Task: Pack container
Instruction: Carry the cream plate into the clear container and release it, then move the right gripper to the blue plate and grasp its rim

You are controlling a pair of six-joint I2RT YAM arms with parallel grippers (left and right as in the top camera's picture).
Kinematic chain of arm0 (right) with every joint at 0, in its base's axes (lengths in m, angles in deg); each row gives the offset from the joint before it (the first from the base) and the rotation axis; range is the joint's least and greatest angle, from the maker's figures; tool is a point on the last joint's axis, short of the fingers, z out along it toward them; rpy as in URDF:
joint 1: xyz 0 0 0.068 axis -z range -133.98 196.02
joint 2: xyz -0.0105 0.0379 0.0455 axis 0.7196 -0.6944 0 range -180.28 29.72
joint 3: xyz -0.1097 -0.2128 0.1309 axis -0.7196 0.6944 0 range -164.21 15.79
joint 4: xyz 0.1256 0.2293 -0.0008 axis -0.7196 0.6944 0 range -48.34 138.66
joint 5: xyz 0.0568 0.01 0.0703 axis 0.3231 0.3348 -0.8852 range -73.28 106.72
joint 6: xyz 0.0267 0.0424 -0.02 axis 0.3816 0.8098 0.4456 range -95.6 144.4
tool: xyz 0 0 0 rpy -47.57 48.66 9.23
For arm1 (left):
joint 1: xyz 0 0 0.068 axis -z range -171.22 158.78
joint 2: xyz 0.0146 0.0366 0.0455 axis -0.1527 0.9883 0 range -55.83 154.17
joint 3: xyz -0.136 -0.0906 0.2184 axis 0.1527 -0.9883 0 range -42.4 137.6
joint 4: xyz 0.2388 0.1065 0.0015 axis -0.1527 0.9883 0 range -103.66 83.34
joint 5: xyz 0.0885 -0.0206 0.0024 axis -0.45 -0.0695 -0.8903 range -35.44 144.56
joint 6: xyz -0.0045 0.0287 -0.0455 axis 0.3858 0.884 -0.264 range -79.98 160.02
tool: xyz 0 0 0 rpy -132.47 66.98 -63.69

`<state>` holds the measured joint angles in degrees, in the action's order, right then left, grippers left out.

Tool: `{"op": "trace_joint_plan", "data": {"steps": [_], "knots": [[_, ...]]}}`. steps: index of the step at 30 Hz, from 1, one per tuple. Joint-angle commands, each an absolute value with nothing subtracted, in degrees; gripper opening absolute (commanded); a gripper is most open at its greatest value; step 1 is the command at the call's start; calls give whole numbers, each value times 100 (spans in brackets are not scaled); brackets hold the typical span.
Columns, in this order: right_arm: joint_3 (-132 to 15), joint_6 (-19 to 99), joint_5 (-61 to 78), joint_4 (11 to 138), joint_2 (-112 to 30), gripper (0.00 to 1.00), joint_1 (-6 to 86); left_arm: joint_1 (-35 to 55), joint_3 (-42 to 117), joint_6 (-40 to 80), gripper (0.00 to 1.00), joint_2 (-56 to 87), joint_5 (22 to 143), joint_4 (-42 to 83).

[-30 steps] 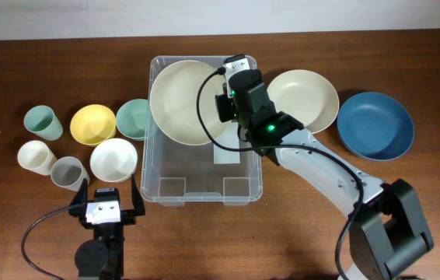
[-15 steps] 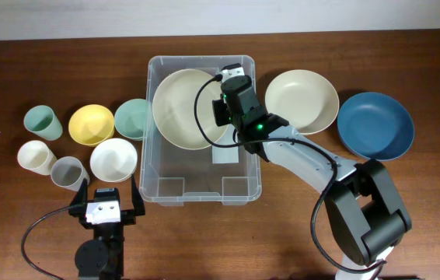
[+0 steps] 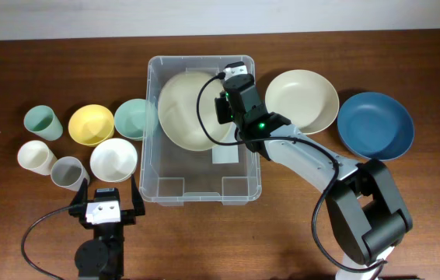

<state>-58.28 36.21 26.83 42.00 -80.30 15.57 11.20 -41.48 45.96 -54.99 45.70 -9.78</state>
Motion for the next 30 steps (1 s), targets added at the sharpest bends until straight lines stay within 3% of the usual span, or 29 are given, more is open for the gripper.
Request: {"op": "trace_joint_plan", "data": {"steps": [1, 11, 13, 18, 25, 30], "knots": [[-5978, 3672, 2790, 4172, -8038, 31, 1578, 1085, -4187, 4521, 100, -5517, 4533, -985], [-6033, 3672, 2731, 4130, -7551, 42, 1568, 1085, -4187, 4521, 100, -5517, 4533, -985], [-6033, 3661, 2808, 4340, -7057, 47, 1587, 1085, -4187, 4521, 100, -5517, 4533, -985], [-6033, 3390, 3197, 5258, -6122, 47, 1786, 1085, -4187, 4521, 100, -5517, 4533, -985], [-6033, 3964, 3603, 7404, -4926, 47, 3231, 1085, -4187, 4521, 100, -5517, 4533, -985], [-6031, 4039, 3212, 8373, -4959, 56, 4850, 1085, -4187, 4521, 100, -5517, 4533, -982]]}}
